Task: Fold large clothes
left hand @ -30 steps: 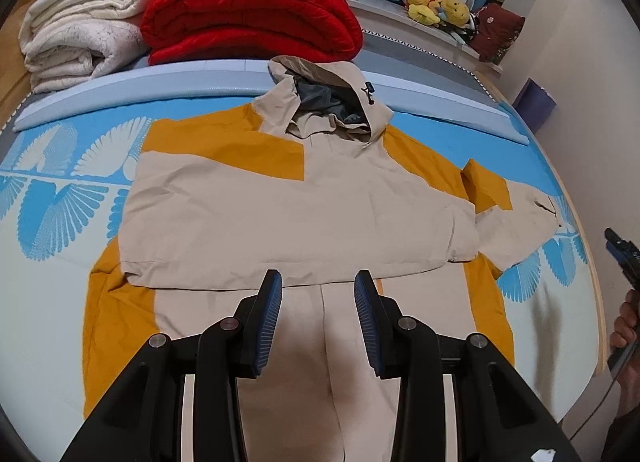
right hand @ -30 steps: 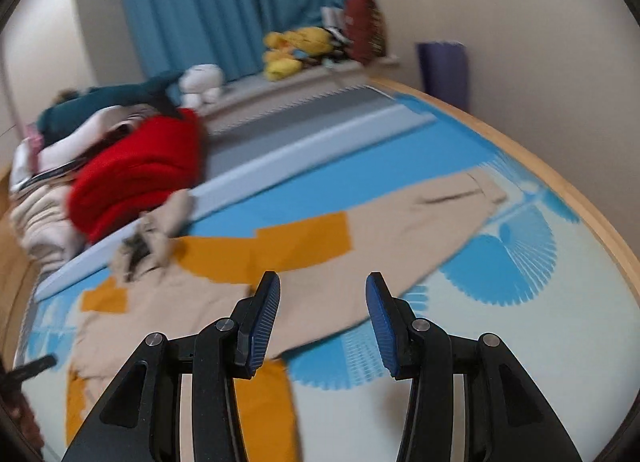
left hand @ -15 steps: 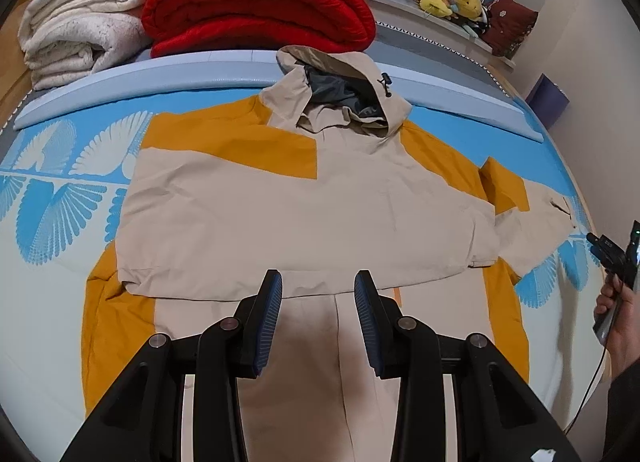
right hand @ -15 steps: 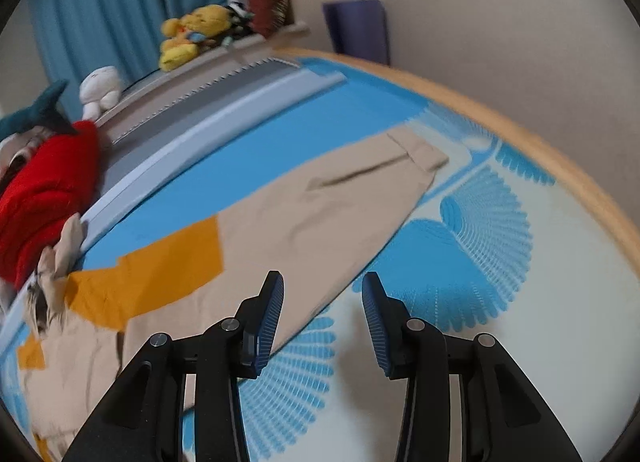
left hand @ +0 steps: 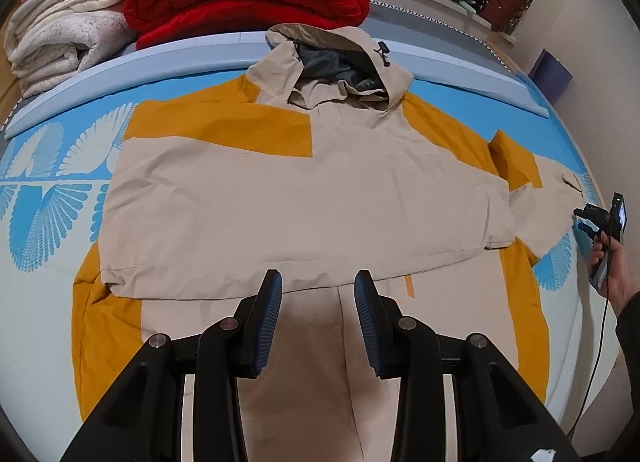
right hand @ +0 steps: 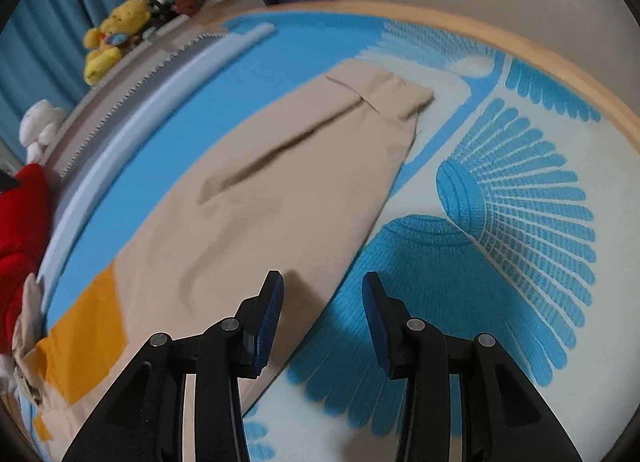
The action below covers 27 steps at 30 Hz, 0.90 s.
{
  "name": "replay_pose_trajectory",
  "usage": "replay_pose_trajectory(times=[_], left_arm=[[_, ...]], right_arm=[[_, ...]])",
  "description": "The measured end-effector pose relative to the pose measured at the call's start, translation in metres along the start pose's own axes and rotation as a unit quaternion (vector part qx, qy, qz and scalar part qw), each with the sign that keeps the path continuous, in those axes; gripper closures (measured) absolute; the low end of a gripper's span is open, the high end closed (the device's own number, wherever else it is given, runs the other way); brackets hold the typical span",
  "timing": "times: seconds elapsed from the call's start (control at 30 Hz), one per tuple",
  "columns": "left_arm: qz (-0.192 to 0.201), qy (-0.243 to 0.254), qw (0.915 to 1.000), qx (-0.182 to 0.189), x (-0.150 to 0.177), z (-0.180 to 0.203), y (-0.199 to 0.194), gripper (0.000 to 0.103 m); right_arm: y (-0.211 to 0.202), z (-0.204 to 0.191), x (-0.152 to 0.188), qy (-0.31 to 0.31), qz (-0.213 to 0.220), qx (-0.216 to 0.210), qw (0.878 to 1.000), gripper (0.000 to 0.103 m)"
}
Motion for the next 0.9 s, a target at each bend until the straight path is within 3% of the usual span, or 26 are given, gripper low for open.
replay_pose_trajectory(times=[0.27,0.33,0.37,0.4,0.6,0.73,0.83,0.9], left_arm=[[-0.004,-0.001,1.0000,0.000,-0.004,-0.001,0.009,0.069],[-0.006,-0.004,1.0000,-0.001,-0.006,-0.005,0.010,0.069],[-0.006,-0.008,1.0000,-0.001,-0.007,-0.007,0.010,0.069],[-0.006,-0.011,0.9999,0.001,-0.008,-0.008,0.010,0.069],[0.006,-0.026,0.9997,0.002,-0.017,-0.020,-0.001,0.069],[0.014,-0.053,0.9985,-0.007,-0.026,-0.046,-0.012,0.069],[0.018,-0.086,0.9962,-0.002,-0.032,-0.070,-0.023,0.069],[0.020,-0.097,0.9951,-0.004,-0.034,-0.082,-0.028,0.069]], right_arm=[[0.015,0.015,-0.026,0.061,0.034,-0.009,0.998,0.061],[0.019,0.014,-0.032,0.066,0.040,0.002,0.997,0.070],[0.021,0.012,-0.034,0.066,0.038,0.009,0.997,0.089],[0.023,0.011,-0.037,0.068,0.037,0.011,0.997,0.094],[-0.005,-0.033,-0.045,0.020,0.083,0.047,0.995,0.100],[-0.055,-0.123,-0.037,-0.081,0.144,0.037,0.986,0.100],[-0.099,-0.216,-0.004,-0.183,0.173,-0.016,0.968,0.100],[-0.127,-0.284,0.037,-0.245,0.164,-0.082,0.952,0.100]])
Point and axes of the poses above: each gripper's, at about its wrist camera, not at the fingertips, and y roughly the way its jaws point, z to its right, x to its underside, the point moved 1 cm from there along y, roughly the way its jaws point, and after that the axes turned 9 degrees about -x, right-handed, at the moved point
